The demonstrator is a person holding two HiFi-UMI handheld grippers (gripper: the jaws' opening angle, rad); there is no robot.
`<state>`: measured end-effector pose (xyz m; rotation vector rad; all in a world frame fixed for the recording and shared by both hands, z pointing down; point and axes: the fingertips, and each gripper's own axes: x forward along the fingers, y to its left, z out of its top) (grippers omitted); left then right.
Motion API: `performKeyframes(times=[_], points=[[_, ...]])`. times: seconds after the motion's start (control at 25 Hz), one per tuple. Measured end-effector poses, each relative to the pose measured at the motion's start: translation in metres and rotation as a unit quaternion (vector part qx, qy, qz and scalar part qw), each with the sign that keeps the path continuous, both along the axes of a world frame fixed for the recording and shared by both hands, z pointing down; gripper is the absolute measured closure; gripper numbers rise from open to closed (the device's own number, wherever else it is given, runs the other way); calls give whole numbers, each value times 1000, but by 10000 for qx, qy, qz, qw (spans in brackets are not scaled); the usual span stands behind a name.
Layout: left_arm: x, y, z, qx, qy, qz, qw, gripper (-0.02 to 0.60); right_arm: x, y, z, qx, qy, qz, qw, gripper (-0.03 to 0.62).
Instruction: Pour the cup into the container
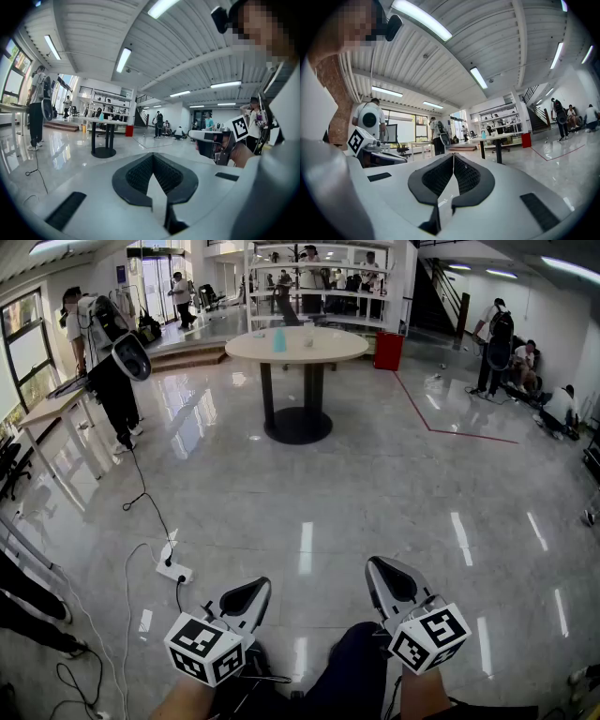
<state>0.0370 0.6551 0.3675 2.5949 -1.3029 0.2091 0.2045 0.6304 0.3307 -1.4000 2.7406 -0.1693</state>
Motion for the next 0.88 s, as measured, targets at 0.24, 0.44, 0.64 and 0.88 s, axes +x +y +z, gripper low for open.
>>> performKeyframes(times=[0.24, 0.44, 0.64, 0.88], points=[[23, -22, 29, -263, 28, -6, 9997, 589, 30, -34, 30, -252, -26, 16, 9997, 588], [19, -63, 42, -382, 205, -94, 9990, 589, 21, -72, 35, -326, 91, -40, 9994, 588], [18, -95, 16, -97, 411, -12, 9991, 589, 13, -96, 7, -130, 369, -52, 9992, 588], [12, -146, -12, 262, 446, 180, 9985, 589, 14, -134, -22, 125, 442, 224, 9987, 588]])
